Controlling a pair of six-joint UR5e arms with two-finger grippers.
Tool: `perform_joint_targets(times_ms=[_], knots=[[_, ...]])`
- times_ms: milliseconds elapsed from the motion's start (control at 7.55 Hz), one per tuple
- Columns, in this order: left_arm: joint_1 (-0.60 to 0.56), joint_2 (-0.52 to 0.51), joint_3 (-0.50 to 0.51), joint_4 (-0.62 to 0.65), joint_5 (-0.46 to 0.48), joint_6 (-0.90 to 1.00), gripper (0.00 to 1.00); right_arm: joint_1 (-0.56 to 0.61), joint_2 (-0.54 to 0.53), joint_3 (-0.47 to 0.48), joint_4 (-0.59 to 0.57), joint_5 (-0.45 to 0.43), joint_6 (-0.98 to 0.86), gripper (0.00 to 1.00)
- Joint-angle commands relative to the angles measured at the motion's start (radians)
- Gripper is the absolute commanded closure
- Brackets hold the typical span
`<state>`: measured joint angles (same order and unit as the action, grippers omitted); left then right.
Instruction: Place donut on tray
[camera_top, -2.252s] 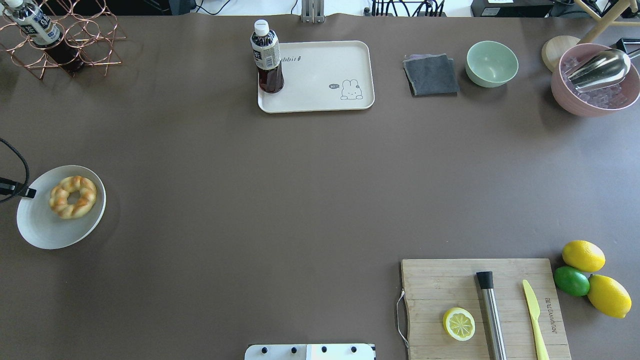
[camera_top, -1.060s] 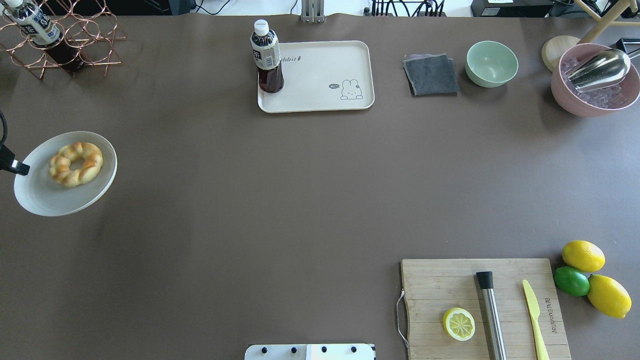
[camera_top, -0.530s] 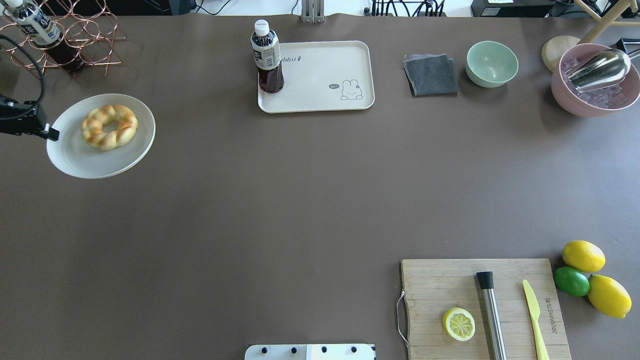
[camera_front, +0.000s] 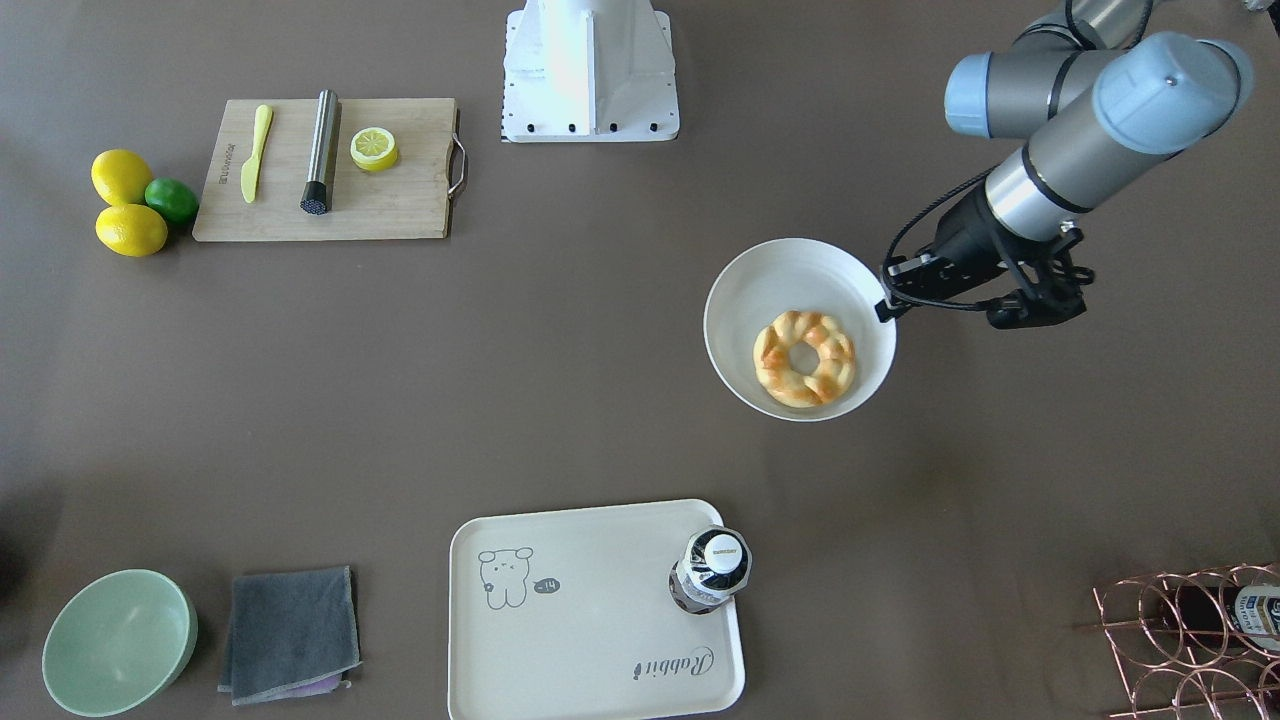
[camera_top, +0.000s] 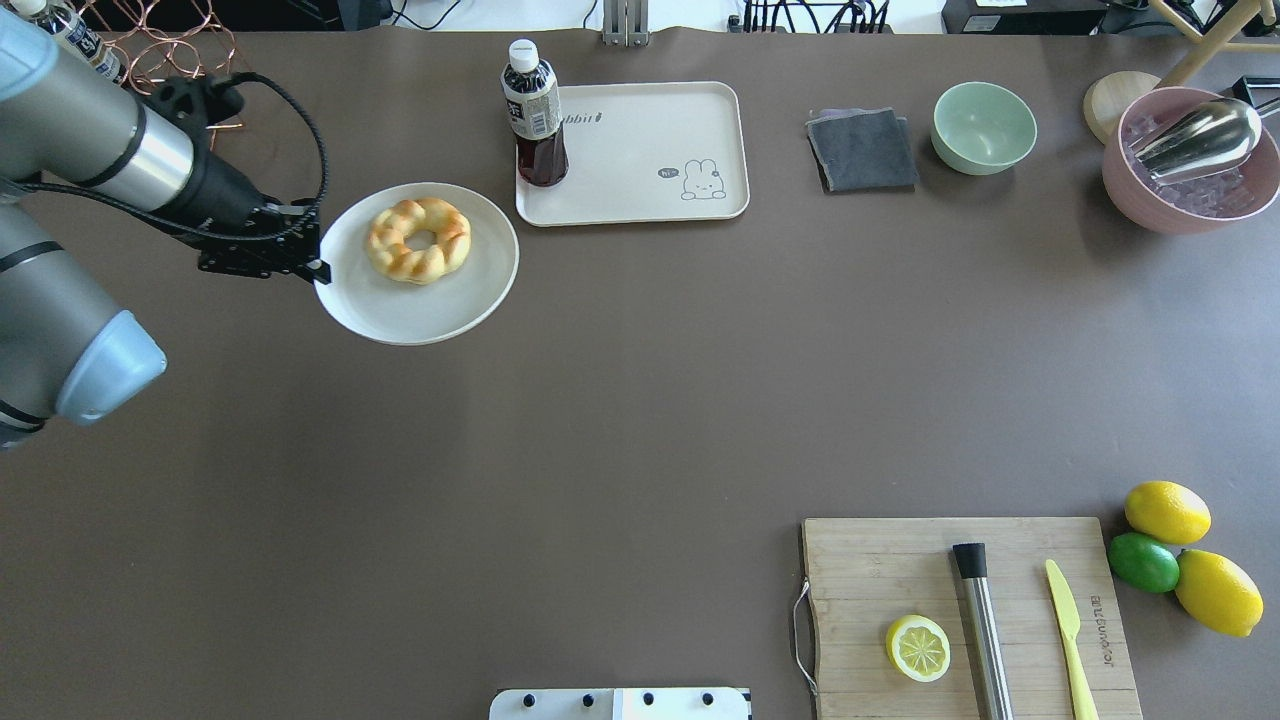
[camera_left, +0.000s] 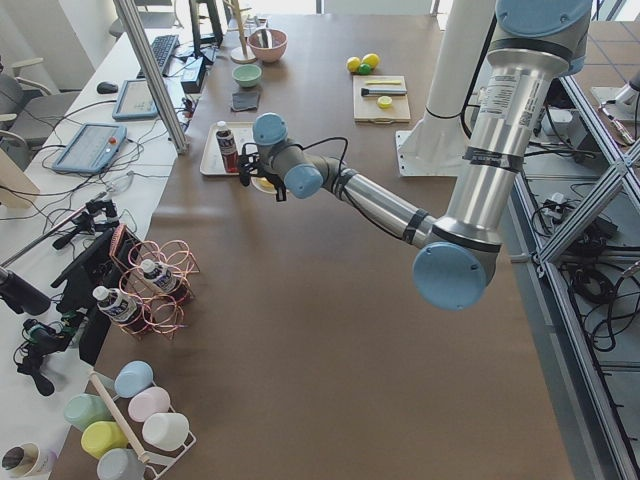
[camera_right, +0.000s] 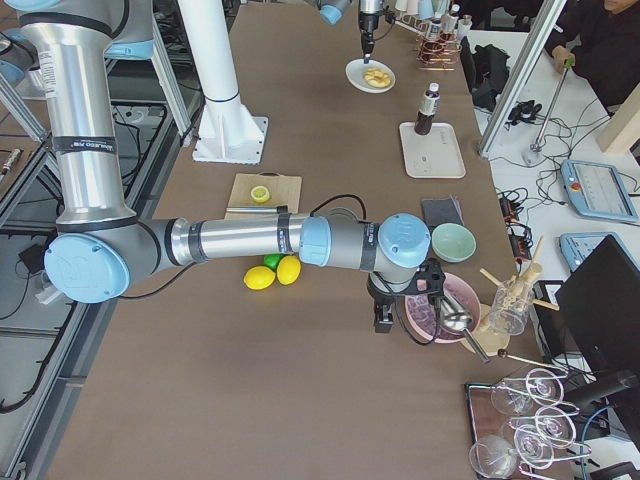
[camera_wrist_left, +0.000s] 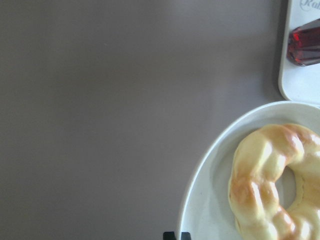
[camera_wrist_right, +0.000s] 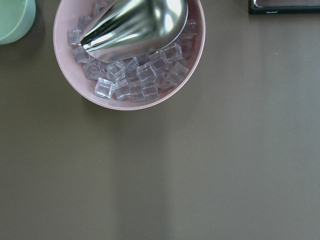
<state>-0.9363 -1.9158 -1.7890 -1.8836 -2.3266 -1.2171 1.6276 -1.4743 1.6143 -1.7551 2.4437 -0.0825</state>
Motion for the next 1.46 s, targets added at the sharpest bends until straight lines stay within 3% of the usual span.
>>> perform_joint_targets(times_ms=[0, 132, 530, 927, 1192, 1325], knots=[[0.143, -0.136, 0.000, 0.000, 0.096, -0.227, 1.00, -0.049, 0.000, 0.009, 0.074, 0.076, 0.081, 0.00], [0.187, -0.159, -0.001, 0.000, 0.137, -0.278, 1.00, -0.089, 0.000, 0.024, 0.130, 0.093, 0.187, 0.00], [0.203, -0.164, -0.004, 0.000, 0.158, -0.285, 1.00, -0.282, 0.003, 0.198, 0.326, 0.063, 0.688, 0.00], [0.212, -0.177, -0.023, 0.001, 0.158, -0.318, 1.00, -0.369, 0.017, 0.234, 0.419, 0.028, 0.733, 0.00], [0.221, -0.189, -0.029, 0.001, 0.161, -0.357, 1.00, -0.478, 0.138, 0.231, 0.497, -0.010, 1.055, 0.00], [0.247, -0.187, -0.041, 0.004, 0.193, -0.373, 1.00, -0.574, 0.193, 0.242, 0.523, -0.091, 1.198, 0.00]])
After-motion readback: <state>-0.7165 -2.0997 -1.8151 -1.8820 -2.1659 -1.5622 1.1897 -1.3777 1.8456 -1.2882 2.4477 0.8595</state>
